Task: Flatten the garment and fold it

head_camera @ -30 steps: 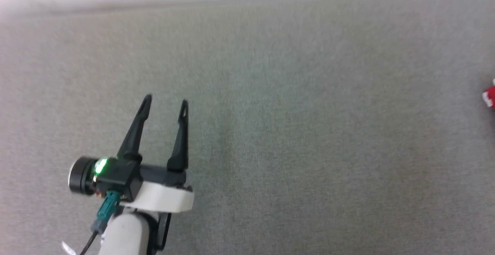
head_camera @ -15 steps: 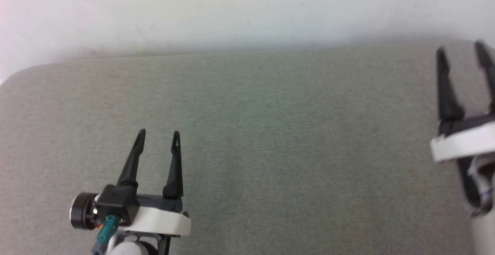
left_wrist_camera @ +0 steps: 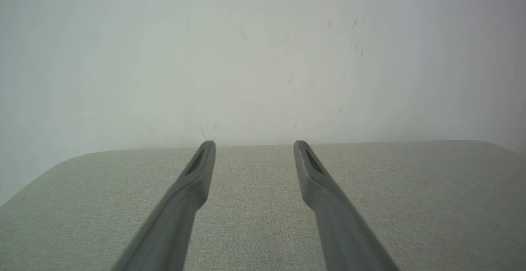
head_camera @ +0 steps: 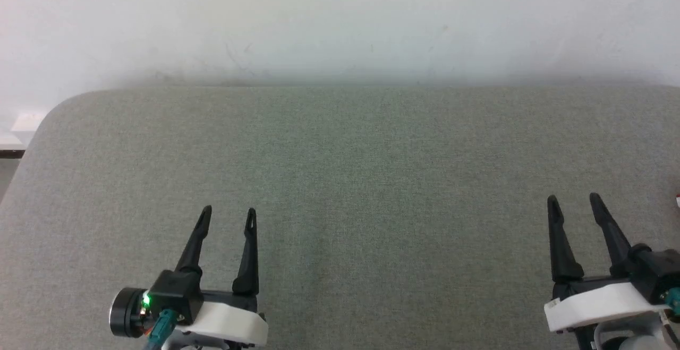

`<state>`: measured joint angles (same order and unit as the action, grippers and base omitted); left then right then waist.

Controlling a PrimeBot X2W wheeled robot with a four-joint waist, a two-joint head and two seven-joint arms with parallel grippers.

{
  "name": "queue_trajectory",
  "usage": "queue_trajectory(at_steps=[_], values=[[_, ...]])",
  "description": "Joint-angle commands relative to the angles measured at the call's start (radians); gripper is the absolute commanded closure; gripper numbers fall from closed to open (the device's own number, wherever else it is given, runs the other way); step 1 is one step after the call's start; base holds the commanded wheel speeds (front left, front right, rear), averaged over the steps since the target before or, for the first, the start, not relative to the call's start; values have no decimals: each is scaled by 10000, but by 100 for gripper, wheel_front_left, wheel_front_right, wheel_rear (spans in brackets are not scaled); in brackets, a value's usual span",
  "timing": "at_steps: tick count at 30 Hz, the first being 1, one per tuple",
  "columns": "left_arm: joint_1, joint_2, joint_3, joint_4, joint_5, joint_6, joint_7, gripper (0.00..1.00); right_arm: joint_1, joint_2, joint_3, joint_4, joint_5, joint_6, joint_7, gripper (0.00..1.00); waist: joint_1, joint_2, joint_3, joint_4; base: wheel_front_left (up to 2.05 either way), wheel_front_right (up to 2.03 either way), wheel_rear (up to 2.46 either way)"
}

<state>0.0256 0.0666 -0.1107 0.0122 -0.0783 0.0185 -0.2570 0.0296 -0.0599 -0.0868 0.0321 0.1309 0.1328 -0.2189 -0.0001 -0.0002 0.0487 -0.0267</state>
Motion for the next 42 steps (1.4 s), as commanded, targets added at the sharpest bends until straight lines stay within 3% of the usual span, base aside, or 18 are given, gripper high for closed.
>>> queue_trajectory(at_steps=[1,15,16,42], values=[[183,-24,3,38,-59,-46,-47,0,82,41,26,39,-67,-21,-98,0,1,2,-10,-11,0,0,0],[183,-69,183,234,-352,11,-47,0,81,92,204,132,-309,-21,-129,0,1,2,14,0,0,0,0],[139,-40,142,213,-349,15,1,100,68,50,221,138,-261,0,-101,100,1,0,12,-4,0,0,0],[64,-57,309,150,-137,-25,494,100,0,52,347,52,-454,-2,326,100,2,0,-81,47,0,0,0]])
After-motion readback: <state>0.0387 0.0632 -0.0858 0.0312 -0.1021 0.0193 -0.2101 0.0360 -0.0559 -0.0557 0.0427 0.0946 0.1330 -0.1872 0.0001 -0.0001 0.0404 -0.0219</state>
